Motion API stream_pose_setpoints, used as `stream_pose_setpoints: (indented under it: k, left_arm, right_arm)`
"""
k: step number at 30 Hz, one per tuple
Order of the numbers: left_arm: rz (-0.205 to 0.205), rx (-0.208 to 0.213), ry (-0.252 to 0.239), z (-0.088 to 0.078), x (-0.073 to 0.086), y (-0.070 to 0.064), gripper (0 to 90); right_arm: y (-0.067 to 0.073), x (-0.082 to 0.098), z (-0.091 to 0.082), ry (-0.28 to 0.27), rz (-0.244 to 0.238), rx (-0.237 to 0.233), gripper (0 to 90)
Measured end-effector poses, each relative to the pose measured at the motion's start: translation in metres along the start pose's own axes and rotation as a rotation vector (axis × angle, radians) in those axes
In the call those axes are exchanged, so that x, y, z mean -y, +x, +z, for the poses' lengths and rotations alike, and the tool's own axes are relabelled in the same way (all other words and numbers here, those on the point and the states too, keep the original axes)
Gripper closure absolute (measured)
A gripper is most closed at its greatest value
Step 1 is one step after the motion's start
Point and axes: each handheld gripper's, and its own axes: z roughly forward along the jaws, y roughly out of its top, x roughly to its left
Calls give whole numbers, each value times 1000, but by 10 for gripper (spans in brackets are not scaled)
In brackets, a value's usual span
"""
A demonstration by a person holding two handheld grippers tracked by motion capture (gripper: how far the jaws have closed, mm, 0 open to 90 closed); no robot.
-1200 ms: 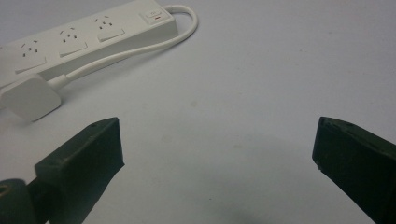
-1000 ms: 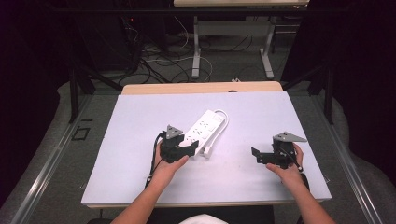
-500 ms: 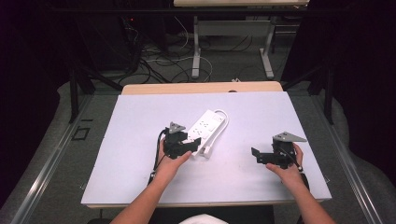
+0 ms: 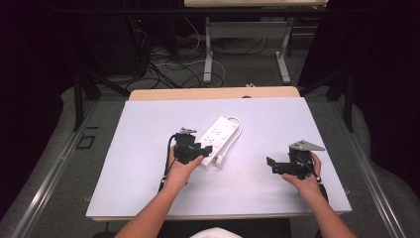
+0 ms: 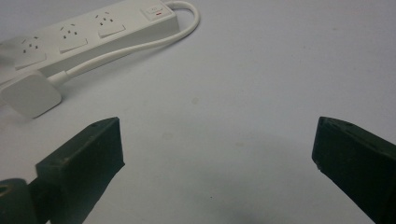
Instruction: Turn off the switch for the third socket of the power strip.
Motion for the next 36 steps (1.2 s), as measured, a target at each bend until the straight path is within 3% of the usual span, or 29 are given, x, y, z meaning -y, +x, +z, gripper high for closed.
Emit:
stream_pose_setpoints:
  k: [13, 36]
  left_arm:
    - [-27, 0, 73, 3, -10, 4, 583]
    - [0, -7, 186, 16, -17, 6, 776]
  right_arm:
    - [0, 0, 0, 5, -9, -4, 16]
    - [1, 0, 1, 12, -7, -9, 21]
